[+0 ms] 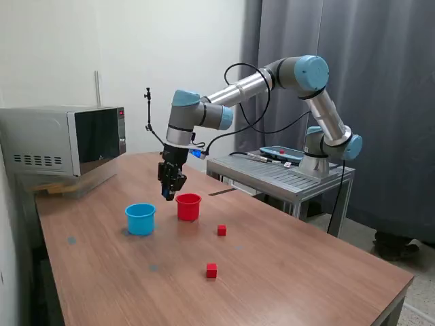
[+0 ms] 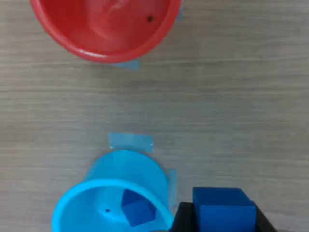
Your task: Place red objects in the red bin, and blue objects in the blue bin.
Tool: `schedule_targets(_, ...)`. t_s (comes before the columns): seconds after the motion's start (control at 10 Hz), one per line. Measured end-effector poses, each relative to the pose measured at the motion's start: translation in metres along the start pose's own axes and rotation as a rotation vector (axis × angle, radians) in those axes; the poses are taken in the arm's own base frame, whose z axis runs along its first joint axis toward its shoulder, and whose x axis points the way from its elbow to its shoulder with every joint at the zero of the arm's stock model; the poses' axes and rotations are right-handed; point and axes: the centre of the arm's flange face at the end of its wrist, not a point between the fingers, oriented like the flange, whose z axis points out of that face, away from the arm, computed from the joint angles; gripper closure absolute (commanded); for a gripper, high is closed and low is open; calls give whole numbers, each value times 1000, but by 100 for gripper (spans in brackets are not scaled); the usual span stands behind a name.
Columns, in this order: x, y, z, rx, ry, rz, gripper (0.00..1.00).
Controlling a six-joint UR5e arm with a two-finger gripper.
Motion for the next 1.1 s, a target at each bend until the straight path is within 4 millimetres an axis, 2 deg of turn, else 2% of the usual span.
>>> schedule_targets(0.5, -28, 22, 9, -35, -12, 30, 100)
schedule_targets(1.1, -32, 29, 33, -26, -9, 36, 100)
